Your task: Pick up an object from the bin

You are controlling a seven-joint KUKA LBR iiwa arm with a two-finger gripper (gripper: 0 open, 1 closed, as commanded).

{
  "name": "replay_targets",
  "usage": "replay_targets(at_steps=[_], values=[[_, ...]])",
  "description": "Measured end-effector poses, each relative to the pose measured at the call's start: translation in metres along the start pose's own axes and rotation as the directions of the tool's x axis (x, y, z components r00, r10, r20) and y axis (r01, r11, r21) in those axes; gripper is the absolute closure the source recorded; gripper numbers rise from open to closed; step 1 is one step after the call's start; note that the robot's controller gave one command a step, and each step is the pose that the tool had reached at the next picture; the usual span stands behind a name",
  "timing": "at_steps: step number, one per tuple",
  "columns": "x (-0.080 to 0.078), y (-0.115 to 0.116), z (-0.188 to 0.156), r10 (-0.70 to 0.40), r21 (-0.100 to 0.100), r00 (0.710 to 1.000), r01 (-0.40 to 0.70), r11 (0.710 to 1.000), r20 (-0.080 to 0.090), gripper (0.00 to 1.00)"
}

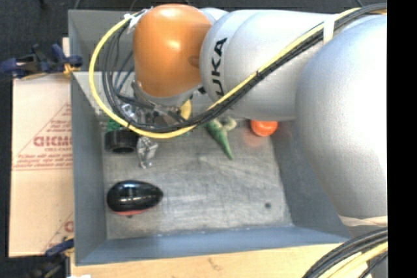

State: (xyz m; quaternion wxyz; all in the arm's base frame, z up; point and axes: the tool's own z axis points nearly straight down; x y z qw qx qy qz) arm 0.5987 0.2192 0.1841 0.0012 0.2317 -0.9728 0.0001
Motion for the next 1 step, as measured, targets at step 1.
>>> replay_targets(at_steps=[1], values=[[0.0027,-0.0082,-0.0332,-0.019,0.003,1.0,0.019,1.0,0.012,1.0]])
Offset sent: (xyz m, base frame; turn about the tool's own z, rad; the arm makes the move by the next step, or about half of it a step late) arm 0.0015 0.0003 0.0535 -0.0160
